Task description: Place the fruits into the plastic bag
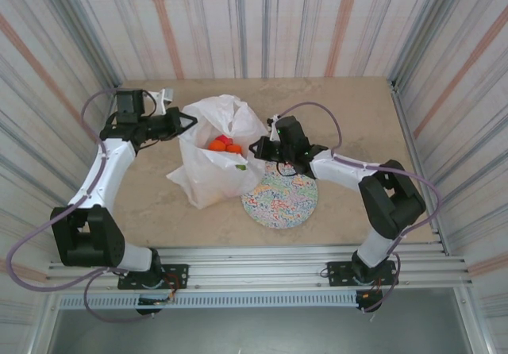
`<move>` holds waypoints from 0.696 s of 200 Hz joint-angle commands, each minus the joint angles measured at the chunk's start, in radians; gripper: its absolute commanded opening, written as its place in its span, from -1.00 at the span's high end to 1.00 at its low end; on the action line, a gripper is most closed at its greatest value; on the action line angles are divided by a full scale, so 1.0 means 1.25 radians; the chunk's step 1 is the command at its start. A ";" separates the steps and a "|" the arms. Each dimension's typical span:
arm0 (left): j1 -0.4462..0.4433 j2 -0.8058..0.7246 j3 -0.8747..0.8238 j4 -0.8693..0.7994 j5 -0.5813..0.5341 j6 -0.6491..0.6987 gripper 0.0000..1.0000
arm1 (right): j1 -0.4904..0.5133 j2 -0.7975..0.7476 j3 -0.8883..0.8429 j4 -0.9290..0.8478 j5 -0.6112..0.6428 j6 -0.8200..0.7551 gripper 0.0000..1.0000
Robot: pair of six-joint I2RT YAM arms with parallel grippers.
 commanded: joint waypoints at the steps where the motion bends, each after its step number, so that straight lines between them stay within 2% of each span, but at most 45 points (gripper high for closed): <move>1: 0.004 -0.041 0.013 -0.006 -0.037 0.012 1.00 | 0.010 -0.040 0.051 0.000 -0.022 0.028 1.00; 23: 0.008 -0.054 0.046 -0.041 -0.062 0.022 1.00 | 0.010 -0.052 0.100 -0.018 -0.032 0.028 1.00; 62: 0.014 -0.089 0.072 -0.043 -0.106 -0.022 1.00 | 0.013 -0.078 0.132 -0.022 -0.020 0.025 1.00; 109: 0.060 -0.109 0.138 -0.020 -0.110 -0.094 1.00 | 0.005 -0.090 0.163 -0.029 -0.004 0.026 1.00; 139: 0.065 -0.081 0.222 -0.051 -0.108 -0.074 1.00 | -0.005 -0.104 0.197 -0.037 0.008 0.019 1.00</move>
